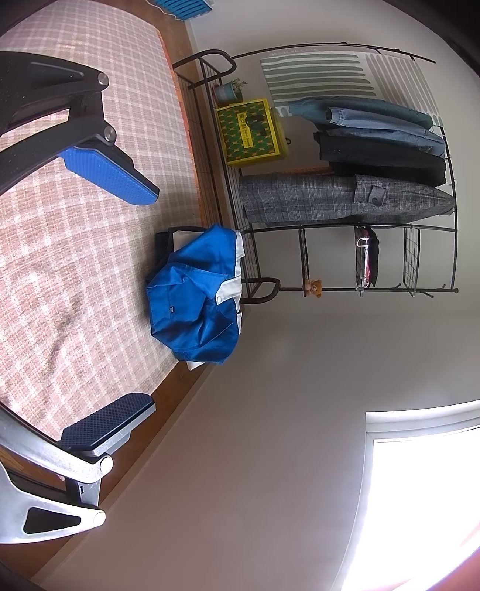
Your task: Fold large clothes
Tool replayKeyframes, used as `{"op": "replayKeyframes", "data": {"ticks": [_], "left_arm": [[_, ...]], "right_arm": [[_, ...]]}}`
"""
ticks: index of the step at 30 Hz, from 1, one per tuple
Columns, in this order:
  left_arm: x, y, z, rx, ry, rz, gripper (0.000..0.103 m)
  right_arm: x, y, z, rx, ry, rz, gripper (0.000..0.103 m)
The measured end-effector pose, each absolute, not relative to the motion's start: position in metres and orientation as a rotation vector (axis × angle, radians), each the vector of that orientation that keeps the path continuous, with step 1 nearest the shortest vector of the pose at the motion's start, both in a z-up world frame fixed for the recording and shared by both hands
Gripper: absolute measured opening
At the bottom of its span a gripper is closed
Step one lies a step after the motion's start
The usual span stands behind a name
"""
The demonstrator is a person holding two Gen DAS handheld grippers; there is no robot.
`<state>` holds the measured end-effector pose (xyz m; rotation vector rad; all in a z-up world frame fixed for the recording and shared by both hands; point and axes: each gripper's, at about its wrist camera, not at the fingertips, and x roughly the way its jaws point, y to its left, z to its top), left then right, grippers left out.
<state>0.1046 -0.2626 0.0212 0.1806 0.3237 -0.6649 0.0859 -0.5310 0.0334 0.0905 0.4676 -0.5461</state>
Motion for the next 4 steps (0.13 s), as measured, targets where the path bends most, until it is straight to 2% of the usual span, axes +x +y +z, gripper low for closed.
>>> {"op": "replayKeyframes", "data": {"ticks": [4], "left_arm": [[0.1076, -0.2547, 0.0223, 0.182, 0.317, -0.658, 0.103]], "right_arm": [[0.0865, -0.5312, 0.0332, 0.093, 0.468, -0.546, 0.103]]}}
